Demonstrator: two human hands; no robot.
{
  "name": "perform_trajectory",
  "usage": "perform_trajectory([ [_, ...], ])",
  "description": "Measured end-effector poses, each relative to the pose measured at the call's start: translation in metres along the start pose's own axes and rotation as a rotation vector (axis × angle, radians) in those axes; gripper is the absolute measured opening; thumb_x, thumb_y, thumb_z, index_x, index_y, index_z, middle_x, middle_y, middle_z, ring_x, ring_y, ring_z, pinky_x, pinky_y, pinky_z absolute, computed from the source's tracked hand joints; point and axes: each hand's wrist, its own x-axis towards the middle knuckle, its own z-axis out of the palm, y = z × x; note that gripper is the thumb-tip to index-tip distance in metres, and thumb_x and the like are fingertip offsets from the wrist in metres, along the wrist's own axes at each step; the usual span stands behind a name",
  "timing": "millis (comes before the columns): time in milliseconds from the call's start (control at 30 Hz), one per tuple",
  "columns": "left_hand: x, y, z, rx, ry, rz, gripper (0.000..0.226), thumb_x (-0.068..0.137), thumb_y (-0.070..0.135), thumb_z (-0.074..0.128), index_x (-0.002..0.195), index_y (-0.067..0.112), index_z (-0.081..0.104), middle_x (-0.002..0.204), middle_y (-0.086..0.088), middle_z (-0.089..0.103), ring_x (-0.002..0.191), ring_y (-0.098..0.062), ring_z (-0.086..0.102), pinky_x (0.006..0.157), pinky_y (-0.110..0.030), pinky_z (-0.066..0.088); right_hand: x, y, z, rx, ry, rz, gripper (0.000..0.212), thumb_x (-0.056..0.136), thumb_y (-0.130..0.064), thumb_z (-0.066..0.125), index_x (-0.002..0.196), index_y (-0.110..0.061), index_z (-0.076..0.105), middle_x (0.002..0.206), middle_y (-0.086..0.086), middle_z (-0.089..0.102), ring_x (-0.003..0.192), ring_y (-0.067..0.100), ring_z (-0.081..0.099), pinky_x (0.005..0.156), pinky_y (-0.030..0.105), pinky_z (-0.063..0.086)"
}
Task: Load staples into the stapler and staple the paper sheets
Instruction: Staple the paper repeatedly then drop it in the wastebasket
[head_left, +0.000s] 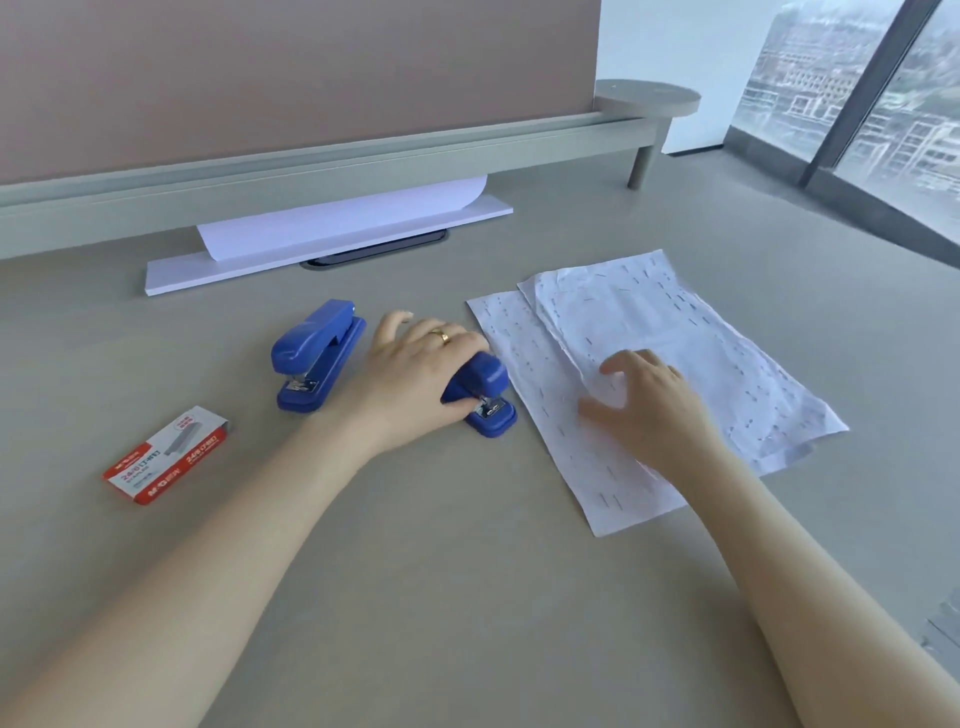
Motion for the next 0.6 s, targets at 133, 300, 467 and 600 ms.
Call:
perform_trajectory([
  [133,0.001,-0.007,-0.002,0.090,0.012,-0.062,0.030,0.077,0.049,0.053,0.086,0.020,0.048,0.080,0.007,0.057,0.084,-0.021,0.052,0.078,-0.032,0.023,0.009,-0.004,0.002,0.025,0.086,-0.009,0.016,0.084,-0.025,0.056,0.093,-0.014,0.063,0.103,0.003,0.059,0.094,0.025,0.055,0.064,0.027,0.034],
  [300,-0.009,-0.001,-0.002,-0.140,0.013,-0.174,0.027,0.082,0.036,0.060,0.081,0.016,0.042,0.062,0.009,0.040,0.067,-0.022,0.044,0.054,-0.023,0.030,0.012,-0.011,0.002,-0.068,0.102,-0.019,0.014,0.083,-0.015,0.051,0.087,-0.013,0.064,0.098,0.004,0.061,0.083,0.026,0.055,0.061,0.028,0.034],
  [467,-0.017,-0.001,0.002,-0.175,0.058,-0.242,0.029,0.082,0.037,0.061,0.096,0.013,0.052,0.078,-0.004,0.057,0.076,-0.024,0.052,0.056,-0.030,0.033,0.012,-0.007,-0.003,0.000,0.139,-0.002,0.014,0.080,-0.017,0.052,0.084,-0.014,0.065,0.093,0.001,0.065,0.075,0.027,0.059,0.058,0.027,0.039],
  [600,-0.016,0.009,-0.001,-0.284,0.143,-0.370,0.030,0.082,0.039,0.060,0.093,0.013,0.049,0.074,-0.002,0.054,0.070,-0.025,0.050,0.054,-0.029,0.034,0.008,-0.011,-0.008,0.181,0.164,-0.022,0.011,0.080,-0.022,0.054,0.080,-0.018,0.065,0.083,-0.005,0.065,0.067,0.020,0.057,0.051,0.024,0.037],
])
